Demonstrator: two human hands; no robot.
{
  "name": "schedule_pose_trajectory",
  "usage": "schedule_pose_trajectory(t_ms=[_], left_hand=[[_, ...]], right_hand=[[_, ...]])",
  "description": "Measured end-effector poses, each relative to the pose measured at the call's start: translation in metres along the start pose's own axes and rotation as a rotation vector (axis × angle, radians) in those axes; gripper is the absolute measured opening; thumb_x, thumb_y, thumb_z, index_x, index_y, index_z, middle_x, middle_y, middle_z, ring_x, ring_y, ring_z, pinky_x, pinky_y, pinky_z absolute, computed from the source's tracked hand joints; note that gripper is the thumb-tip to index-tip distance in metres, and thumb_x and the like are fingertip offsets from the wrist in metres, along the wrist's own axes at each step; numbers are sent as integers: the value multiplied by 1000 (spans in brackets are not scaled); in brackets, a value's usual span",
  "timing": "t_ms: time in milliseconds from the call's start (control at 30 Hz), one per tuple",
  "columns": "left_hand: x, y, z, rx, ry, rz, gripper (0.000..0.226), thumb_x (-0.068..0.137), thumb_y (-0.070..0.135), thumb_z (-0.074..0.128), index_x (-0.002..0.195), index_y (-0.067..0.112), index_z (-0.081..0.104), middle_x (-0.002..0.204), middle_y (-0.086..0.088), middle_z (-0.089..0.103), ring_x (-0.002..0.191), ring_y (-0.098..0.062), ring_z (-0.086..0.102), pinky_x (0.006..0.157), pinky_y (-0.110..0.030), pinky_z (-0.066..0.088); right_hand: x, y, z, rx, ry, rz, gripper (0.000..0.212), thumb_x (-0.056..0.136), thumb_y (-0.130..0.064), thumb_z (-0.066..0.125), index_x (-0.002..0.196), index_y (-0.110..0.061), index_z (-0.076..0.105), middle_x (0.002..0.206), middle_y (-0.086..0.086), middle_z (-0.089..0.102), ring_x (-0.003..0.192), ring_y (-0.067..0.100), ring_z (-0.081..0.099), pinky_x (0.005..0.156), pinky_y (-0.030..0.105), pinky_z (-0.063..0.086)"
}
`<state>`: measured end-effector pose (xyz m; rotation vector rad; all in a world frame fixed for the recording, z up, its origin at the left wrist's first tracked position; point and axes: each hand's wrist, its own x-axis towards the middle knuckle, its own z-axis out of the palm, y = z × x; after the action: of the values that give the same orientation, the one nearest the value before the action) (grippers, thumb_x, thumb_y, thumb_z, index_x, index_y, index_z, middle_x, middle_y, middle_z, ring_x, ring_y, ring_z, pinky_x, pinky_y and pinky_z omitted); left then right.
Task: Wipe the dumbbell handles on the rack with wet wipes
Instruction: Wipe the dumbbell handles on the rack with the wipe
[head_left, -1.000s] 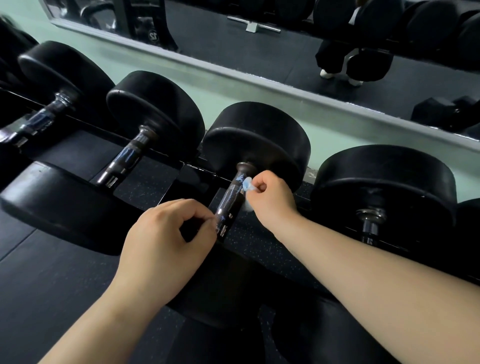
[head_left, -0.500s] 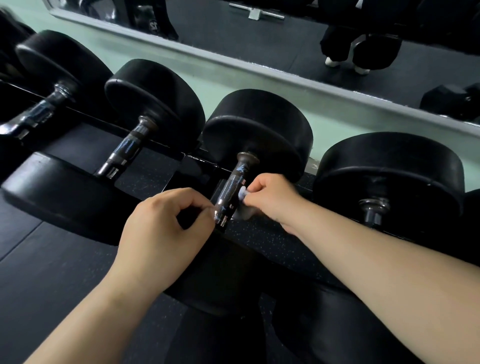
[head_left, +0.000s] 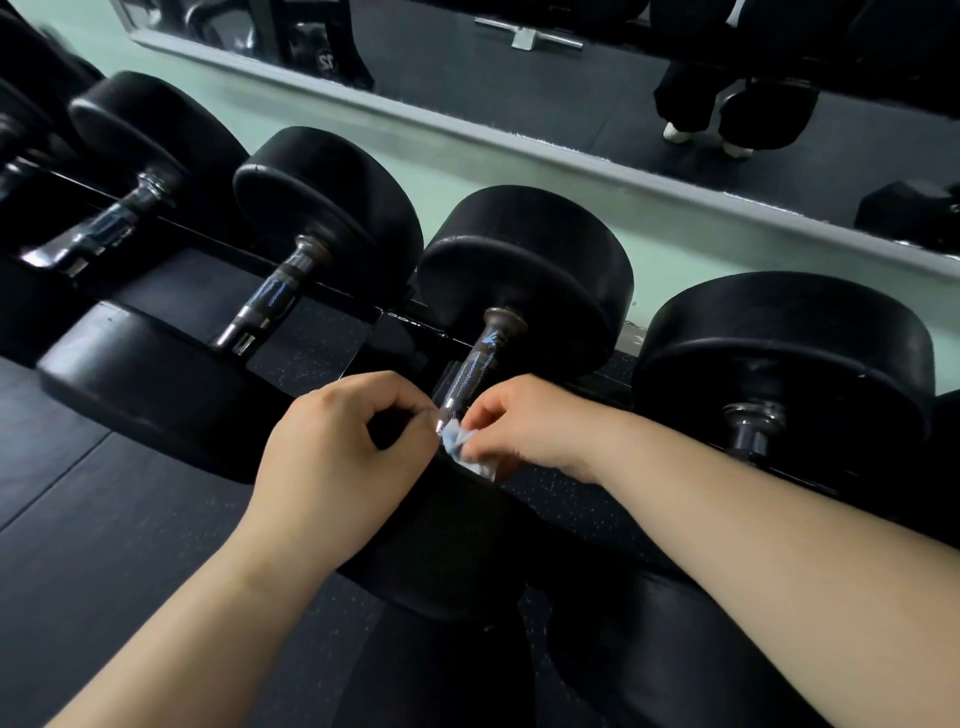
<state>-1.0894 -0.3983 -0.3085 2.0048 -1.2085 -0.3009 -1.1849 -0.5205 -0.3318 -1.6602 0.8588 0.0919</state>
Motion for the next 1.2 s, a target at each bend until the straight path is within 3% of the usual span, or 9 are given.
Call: schedule_pose_trajectory(t_ms=[67,233,300,433,600,733,867,1067,1200], left_hand=[[-1,0,0,1,5,16,29,77,19,63,58,39,53,94,37,50,87,8,50,58,-8,34],[-1,-2,0,-11,5,15,22,76,22,61,59,35,55,94,38,48,87,8,49,58,-9,34],[0,-3,0,-28,13,23,20,77,26,61,59,34,55,94,38,49,87,8,49,58,-6,34],[-1,-5,-1,-72,10,37,9,68,34,51,62,31,57,94,34,52,86,6,51,60,-8,39],[-2,-7,-2,-123,16,50,9,67,32,52,60,33,57,94,33,53,86,5,52,67,-4,38],[-1,-8,-2,-142,12,40,9,67,32,52,60,32,58,91,32,55,84,6,52,67,-4,38],[-2,-9,-3,-180,13,20,9,67,31,53,61,31,59,86,31,58,81,6,54,65,-5,39],[-2,-7,-5,-241,33,8,9,68,26,54,61,30,59,81,29,59,73,6,55,58,-2,38],[-2,-7,-4,-264,49,-4,9,67,24,55,61,28,60,78,26,61,72,8,56,58,0,38]], right_hand=[[-2,-4,-5,-34,42,-3,24,80,4,56,65,-15,54,64,0,54,60,10,53,62,22,51],[-3,-10,-21,-358,672,-304,9,81,-2,52,79,-9,57,80,-2,54,72,16,52,63,26,42],[5,-12,-17,-628,627,-413,14,85,-2,47,92,-3,59,102,6,54,88,23,52,69,32,40],[22,-5,-13,-878,537,-337,26,91,-8,39,110,-2,56,126,2,47,107,21,45,80,26,36],[5,-1,-3,-678,404,-373,24,88,-6,48,107,-4,62,97,-14,51,96,10,49,78,15,40],[10,0,-10,-742,450,-337,25,89,-6,46,107,-4,64,118,1,52,104,19,50,87,31,43],[17,-2,-11,-586,646,-284,29,88,-3,43,109,-5,64,108,0,50,95,17,50,75,22,37],[1,0,6,-601,314,-341,25,86,-7,53,107,-10,67,106,4,57,94,13,51,73,11,37],[8,-4,2,-487,488,-316,21,87,-10,54,102,-8,69,94,0,53,87,13,51,69,12,39]])
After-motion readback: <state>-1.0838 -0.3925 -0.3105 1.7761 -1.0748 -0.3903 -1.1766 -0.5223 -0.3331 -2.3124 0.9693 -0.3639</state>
